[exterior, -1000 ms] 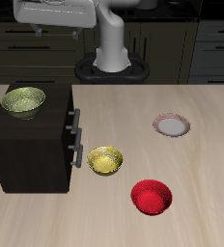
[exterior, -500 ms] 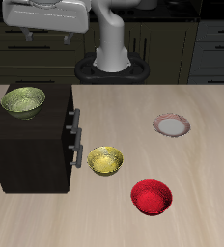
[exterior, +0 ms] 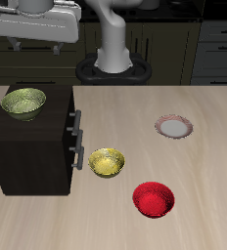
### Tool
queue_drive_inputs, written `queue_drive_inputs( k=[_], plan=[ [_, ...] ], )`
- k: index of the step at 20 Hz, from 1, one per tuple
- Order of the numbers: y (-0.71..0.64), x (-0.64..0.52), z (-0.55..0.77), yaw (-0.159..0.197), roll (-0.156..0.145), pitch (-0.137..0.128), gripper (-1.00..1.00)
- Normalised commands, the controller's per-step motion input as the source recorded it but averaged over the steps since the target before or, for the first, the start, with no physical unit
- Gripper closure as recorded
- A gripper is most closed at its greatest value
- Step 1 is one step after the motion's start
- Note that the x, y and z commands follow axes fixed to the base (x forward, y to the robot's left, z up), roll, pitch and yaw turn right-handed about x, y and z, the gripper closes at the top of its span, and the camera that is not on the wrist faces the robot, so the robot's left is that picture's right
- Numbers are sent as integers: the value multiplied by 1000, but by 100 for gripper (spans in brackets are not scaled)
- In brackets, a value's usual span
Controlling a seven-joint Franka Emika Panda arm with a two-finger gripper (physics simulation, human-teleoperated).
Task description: Place the green bowl on the plate
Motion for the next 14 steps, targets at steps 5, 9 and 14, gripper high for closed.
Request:
queue_drive_inputs(
  k=[5, 9, 14],
  plan=[
    [2, 261, -189, 23, 25, 3, -100],
    [-49, 260, -262, -10, 1, 21, -100],
    [63, 141, -219, -7, 8, 16, -100]
  ],
)
